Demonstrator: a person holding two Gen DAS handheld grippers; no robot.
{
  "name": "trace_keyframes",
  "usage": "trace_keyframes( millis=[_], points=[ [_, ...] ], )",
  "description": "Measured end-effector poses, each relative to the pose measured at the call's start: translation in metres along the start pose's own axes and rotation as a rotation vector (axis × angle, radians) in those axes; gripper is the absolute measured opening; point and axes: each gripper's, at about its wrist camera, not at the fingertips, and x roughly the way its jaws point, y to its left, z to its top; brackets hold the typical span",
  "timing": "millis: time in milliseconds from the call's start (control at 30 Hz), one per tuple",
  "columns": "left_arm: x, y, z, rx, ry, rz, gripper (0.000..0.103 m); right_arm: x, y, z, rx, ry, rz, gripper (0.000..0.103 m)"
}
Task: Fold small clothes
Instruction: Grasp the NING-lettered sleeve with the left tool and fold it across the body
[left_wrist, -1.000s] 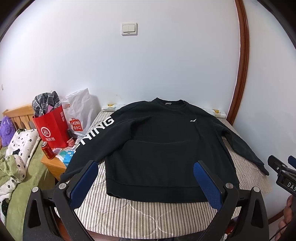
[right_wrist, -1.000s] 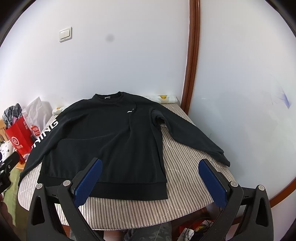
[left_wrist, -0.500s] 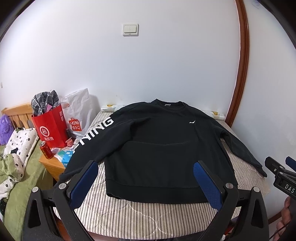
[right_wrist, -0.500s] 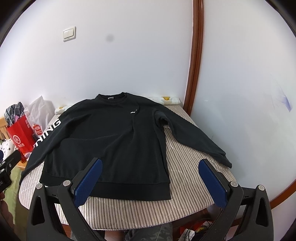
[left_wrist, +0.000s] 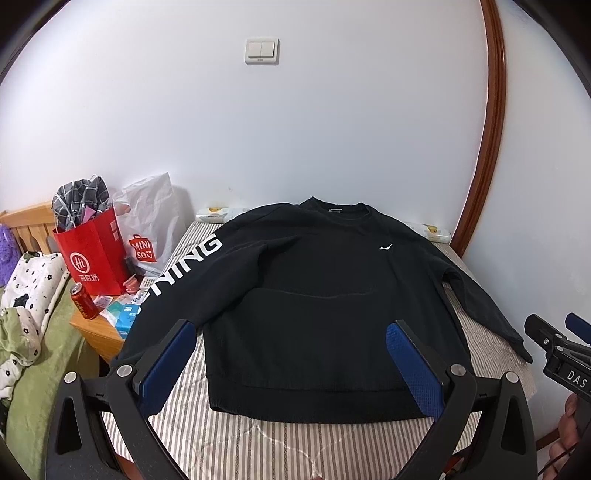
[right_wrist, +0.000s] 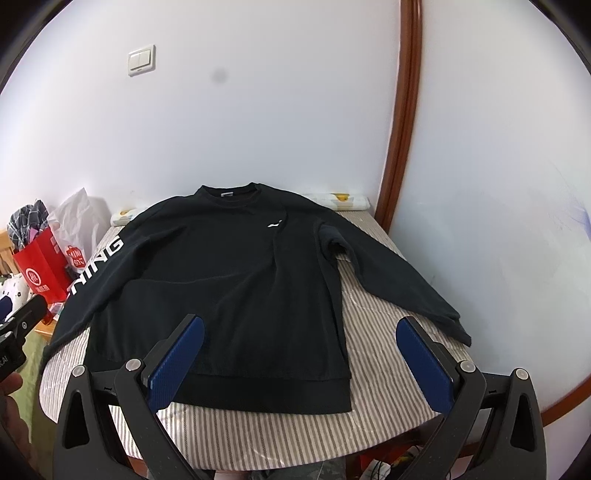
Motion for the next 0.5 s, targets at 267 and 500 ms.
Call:
trace_keyframes(
  millis=[267, 500],
  points=[
    [0.050, 0.020, 0.003, -0.027, 0.067, 0.007, 0.103, 0.039, 0.021, 0.014, -0.013, 0.037, 0.024, 0.102],
    [0.115, 0.054, -0.012, -0.106, 0.191, 0.071, 0.103, 0.124, 0.028, 0.002, -0.016, 0.135, 0.044, 0.102]
  ],
)
